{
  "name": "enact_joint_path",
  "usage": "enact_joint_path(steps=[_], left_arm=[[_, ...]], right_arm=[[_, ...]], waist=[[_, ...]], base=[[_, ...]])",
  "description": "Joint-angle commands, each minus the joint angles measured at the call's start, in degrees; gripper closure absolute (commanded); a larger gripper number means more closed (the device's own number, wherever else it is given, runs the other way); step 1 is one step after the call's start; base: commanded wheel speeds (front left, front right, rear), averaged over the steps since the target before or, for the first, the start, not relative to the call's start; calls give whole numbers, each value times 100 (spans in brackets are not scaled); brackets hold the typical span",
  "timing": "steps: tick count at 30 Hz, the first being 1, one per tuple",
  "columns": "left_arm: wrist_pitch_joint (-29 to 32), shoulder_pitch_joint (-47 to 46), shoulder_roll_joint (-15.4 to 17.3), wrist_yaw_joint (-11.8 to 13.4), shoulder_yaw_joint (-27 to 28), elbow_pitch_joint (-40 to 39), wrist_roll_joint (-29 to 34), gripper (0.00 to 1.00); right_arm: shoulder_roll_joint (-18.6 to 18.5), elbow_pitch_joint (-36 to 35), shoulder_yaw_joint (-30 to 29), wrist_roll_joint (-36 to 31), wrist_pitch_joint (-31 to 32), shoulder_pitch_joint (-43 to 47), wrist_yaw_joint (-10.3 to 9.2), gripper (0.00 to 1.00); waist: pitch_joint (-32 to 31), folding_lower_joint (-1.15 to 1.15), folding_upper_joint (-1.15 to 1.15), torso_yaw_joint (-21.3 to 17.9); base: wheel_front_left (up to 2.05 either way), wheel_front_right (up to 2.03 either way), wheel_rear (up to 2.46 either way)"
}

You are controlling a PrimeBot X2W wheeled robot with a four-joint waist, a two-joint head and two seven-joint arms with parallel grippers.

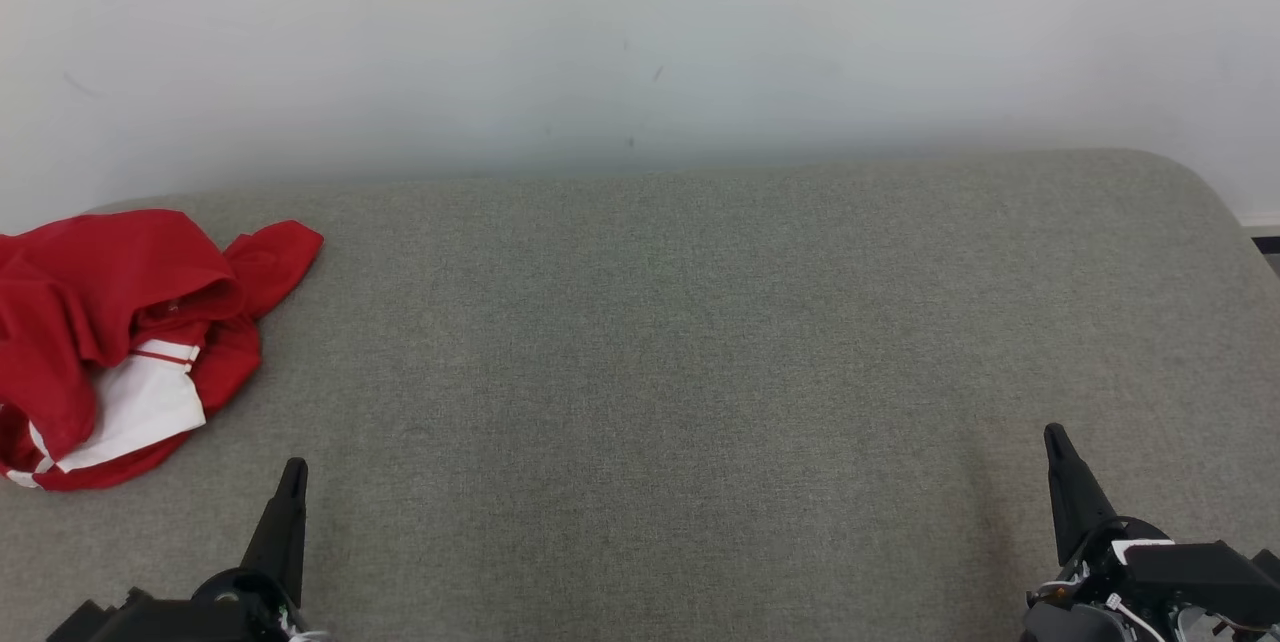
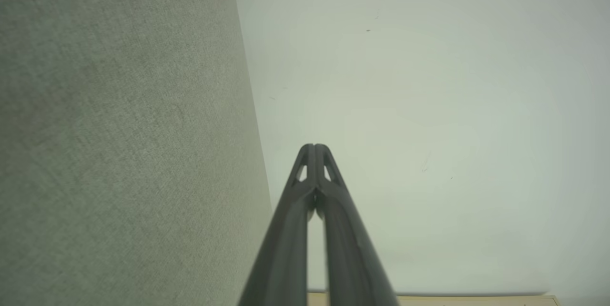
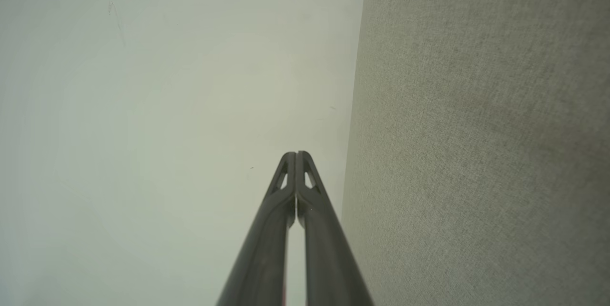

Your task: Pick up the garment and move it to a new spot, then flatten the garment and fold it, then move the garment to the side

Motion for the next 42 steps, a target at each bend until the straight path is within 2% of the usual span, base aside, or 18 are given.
enact_joint_path(steps=[1, 24, 25, 36, 42], left_arm=[[15, -58, -6, 6, 13, 7, -26, 100], [15, -58, -6, 6, 13, 7, -27, 100], [0, 3, -1, 0, -1, 8, 0, 0], [-205, 149, -26, 0, -114, 42, 119, 0], [-397, 159, -22, 1, -85, -71, 560, 0]], right_arm=[[10, -11, -4, 11, 13, -40, -12, 100], [10, -11, -3, 12, 13, -40, -12, 100], [1, 11, 1, 0, -1, 3, 0, 0], [13, 62, 149, -202, -206, 157, -1, 0], [8, -59, 248, -777, -398, 178, -1, 0]], waist=[[0, 0, 0, 0], [0, 0, 0, 0], [0, 0, 0, 0], [3, 0, 0, 9], [5, 0, 0, 20]], base=[[0, 0, 0], [0, 0, 0], [0, 0, 0], [0, 0, 0], [0, 0, 0]])
